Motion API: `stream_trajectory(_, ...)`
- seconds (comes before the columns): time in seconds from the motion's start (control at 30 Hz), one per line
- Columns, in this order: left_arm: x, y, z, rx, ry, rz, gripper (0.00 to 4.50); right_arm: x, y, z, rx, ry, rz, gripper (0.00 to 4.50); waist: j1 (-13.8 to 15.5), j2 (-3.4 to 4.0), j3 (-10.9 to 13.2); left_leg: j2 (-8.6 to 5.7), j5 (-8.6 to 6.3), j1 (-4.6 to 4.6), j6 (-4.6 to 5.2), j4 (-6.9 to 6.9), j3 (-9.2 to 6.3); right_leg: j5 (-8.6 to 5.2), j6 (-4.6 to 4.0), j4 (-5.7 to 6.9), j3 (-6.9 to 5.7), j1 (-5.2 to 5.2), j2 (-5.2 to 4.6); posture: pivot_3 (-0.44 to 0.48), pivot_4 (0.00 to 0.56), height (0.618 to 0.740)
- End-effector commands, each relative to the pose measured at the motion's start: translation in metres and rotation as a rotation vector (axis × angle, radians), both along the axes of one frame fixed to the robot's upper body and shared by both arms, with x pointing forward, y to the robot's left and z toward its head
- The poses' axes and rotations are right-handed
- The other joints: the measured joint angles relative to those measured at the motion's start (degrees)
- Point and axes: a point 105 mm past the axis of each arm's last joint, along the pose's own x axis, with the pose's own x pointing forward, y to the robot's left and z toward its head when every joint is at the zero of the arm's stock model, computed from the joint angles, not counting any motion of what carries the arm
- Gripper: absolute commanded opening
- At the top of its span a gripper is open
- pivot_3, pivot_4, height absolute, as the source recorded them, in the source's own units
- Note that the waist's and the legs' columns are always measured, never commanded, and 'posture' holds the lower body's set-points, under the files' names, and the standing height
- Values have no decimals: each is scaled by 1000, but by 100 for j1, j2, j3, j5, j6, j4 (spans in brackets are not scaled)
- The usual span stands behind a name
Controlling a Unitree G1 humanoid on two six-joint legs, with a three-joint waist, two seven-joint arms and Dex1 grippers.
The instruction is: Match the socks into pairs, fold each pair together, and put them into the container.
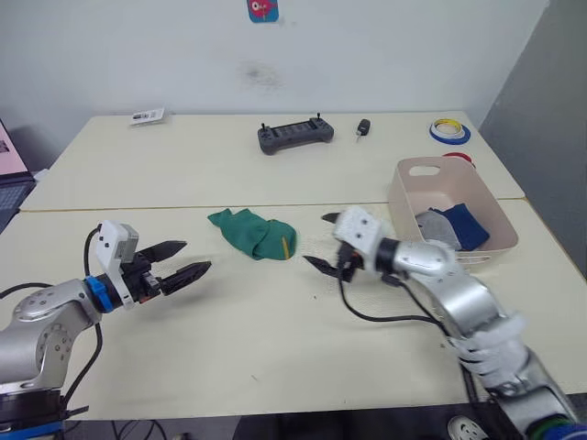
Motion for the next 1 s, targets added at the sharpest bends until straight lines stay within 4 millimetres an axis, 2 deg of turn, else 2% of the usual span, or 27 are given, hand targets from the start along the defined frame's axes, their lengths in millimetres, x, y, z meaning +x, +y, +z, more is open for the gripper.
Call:
stream_trajectory(0.03, 0, -1, 7, 20, -33, -1, 4488, 8, 21, -6, -33, -42, 8, 4500, 2, -2, -1, -1, 0, 0, 0, 1, 1, 0, 0, 0, 0, 0, -1, 0, 150, 740)
stream_trajectory(0.2, 1, 0, 6, 26, -35, 4, 4488, 25, 49, -20, -63, -74, -10, 4500, 4, -5, -3, -3, 0, 1, 0, 2, 1, 0, -1, 2, -3, 0, -6, 0, 150, 740)
stream_trajectory(0.33, -1, -2, 4, 37, -34, -5, 4488, 29, 66, -26, -21, -37, 2, 4500, -1, -10, -6, -2, 0, 1, 0, 1, 1, 0, -1, 3, -3, 0, -6, 0, 150, 740)
stream_trajectory(0.5, -4, -5, 1, 56, -33, -29, 4488, 38, 73, -32, -22, -35, -18, 4500, -11, -10, -6, -1, 0, 1, 0, 0, 2, 1, -1, 7, -3, -4, -5, 0, 150, 740)
stream_trajectory(0.73, -5, -8, 1, 61, -28, -42, 4488, 29, 91, -33, 43, 32, 31, 4500, -12, -10, -6, -1, 0, 1, 0, 0, 1, 1, -1, 7, -2, -3, -6, 0, 150, 740)
stream_trajectory(0.83, -5, -9, 1, 62, -29, -47, 4500, 32, 98, -33, 53, 46, 23, 3874, -15, -10, -6, 1, 0, 2, 1, -2, 1, 1, -1, 9, -3, -4, -5, 0, 150, 740)
stream_trajectory(1.0, -4, -9, 3, 68, -31, -49, 4500, 43, 98, -41, 43, 121, -33, 2078, -17, -9, -6, 0, 0, 1, 0, -2, 1, 1, -1, 9, -3, -6, -5, 0, 150, 740)
